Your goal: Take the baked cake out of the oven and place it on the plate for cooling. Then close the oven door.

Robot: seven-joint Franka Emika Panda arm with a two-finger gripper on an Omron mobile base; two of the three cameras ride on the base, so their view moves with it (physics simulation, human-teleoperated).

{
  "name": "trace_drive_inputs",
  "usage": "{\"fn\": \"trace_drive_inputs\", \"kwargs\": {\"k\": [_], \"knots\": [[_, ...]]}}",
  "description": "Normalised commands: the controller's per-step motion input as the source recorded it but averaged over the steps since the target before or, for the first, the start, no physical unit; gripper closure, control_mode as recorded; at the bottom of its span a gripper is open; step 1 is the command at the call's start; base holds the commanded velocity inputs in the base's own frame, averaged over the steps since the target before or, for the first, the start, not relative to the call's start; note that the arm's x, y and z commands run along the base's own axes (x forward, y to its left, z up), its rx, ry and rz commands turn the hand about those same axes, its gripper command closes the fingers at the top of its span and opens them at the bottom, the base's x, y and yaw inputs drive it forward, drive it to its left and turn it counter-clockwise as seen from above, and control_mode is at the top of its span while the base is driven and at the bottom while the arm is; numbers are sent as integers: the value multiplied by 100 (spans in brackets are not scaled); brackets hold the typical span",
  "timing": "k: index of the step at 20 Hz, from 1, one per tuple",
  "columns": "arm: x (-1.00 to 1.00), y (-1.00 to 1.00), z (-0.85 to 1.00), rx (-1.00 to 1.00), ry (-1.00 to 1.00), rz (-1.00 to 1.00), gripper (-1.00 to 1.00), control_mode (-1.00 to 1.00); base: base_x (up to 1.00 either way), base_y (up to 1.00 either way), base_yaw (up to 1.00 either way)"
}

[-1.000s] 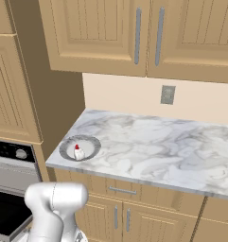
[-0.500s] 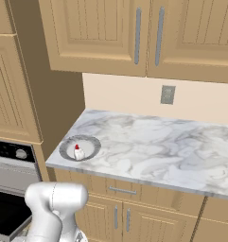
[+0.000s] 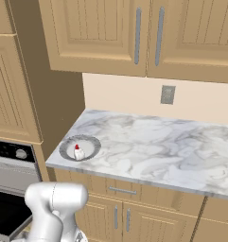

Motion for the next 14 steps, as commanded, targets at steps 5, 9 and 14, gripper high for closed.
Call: {"fn": "trace_drive_inputs", "kwargs": {"k": [5, 9, 14], "knots": [[-1, 53, 0, 4, -2, 16, -100, -100, 0, 0, 0], [-39, 48, 0, 1, -3, 18, -100, -100, 0, 0, 0], [-95, 36, 0, 0, 0, 17, -100, -100, 0, 0, 0]]}}
